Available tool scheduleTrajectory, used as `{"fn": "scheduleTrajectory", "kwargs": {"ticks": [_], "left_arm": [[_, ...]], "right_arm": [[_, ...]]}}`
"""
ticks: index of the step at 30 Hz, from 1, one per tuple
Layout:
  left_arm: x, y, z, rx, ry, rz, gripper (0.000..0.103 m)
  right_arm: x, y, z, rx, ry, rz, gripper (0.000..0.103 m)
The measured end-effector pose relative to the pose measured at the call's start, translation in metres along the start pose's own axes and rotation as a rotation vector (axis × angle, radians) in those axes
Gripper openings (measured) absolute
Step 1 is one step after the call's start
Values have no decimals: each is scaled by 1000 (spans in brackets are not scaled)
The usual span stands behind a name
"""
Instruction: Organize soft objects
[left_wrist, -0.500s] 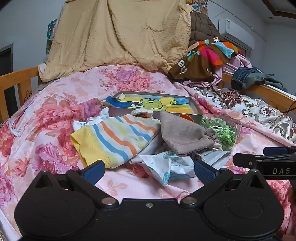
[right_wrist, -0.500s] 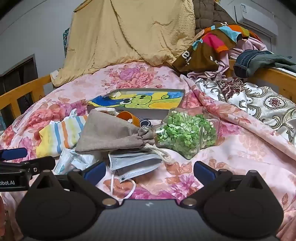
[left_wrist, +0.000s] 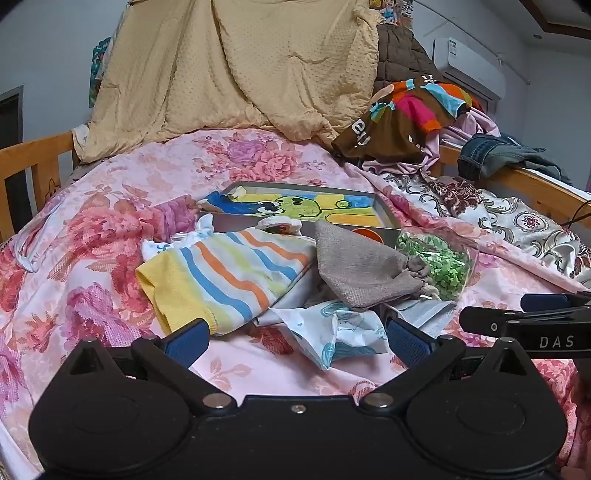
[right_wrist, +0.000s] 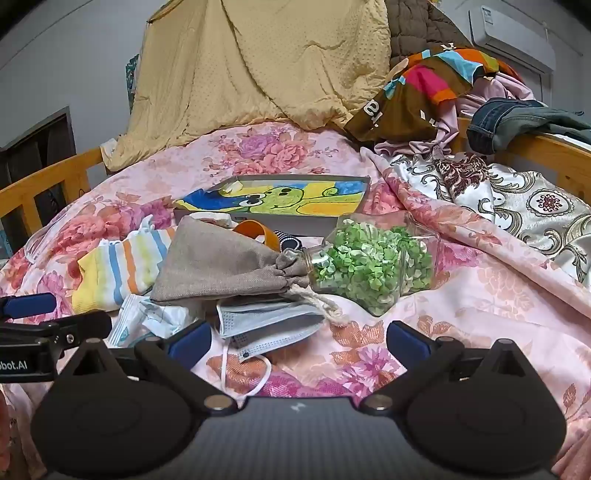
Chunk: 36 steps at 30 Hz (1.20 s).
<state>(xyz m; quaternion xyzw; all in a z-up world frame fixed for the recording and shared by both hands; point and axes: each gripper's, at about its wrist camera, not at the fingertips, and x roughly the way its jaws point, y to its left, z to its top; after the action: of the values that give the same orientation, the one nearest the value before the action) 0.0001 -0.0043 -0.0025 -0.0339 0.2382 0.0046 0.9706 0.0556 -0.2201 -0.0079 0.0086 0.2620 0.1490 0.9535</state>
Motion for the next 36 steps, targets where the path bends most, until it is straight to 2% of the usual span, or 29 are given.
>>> {"fn": "scheduleTrajectory", "kwargs": {"ticks": [7,36], "left_arm": [[-1,1,1,-9,0,-24,102],[0,4,0,-10,5,-24,102]], "right_arm": [[0,0,0,0,1,0,103],[0,0,-1,0,4,2,103]]}}
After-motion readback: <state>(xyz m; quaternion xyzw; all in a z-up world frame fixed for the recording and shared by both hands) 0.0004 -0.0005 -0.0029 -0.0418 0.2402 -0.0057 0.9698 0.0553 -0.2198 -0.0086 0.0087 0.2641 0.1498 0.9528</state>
